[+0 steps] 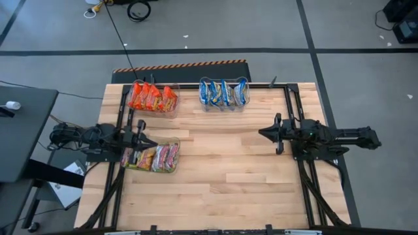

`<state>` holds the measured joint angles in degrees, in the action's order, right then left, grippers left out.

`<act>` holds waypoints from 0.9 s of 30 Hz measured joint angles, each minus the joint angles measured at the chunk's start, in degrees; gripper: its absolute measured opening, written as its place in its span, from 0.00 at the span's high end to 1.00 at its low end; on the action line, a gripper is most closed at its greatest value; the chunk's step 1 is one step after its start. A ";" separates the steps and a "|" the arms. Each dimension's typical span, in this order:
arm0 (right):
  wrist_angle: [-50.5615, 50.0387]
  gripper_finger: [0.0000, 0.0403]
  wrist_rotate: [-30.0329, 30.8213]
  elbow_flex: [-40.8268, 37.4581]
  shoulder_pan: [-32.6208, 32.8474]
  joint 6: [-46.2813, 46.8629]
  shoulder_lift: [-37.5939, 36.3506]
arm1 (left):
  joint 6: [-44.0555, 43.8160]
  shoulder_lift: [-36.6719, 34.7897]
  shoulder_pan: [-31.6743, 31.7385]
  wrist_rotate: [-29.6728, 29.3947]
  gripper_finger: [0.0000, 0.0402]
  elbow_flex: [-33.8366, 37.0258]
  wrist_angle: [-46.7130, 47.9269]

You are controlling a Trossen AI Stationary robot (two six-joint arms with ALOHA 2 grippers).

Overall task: Sort Maruchan noodles
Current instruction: Return to Home Position

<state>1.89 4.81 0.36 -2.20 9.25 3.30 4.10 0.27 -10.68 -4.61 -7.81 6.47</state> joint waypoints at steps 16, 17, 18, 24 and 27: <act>0.19 0.91 -0.16 0.00 0.00 0.00 0.03 | -0.08 0.07 0.00 -0.05 0.95 0.00 0.86; 0.17 0.91 -0.16 0.00 0.00 0.00 0.03 | -0.09 0.07 -0.02 -0.07 0.95 0.00 0.86; 0.19 0.91 -0.16 0.00 0.00 0.00 0.03 | -0.09 0.07 -0.02 -0.07 0.95 0.00 0.84; 0.20 0.91 -0.16 0.00 0.00 0.00 0.03 | -0.11 -0.01 -0.01 -0.08 0.95 0.42 0.27; 0.19 0.91 -0.16 0.00 0.00 0.00 0.05 | -0.13 0.06 -0.01 -0.08 0.95 2.72 -0.17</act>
<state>2.09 4.64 0.36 -2.20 9.26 3.36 3.97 0.33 -10.68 -4.69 -5.09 6.30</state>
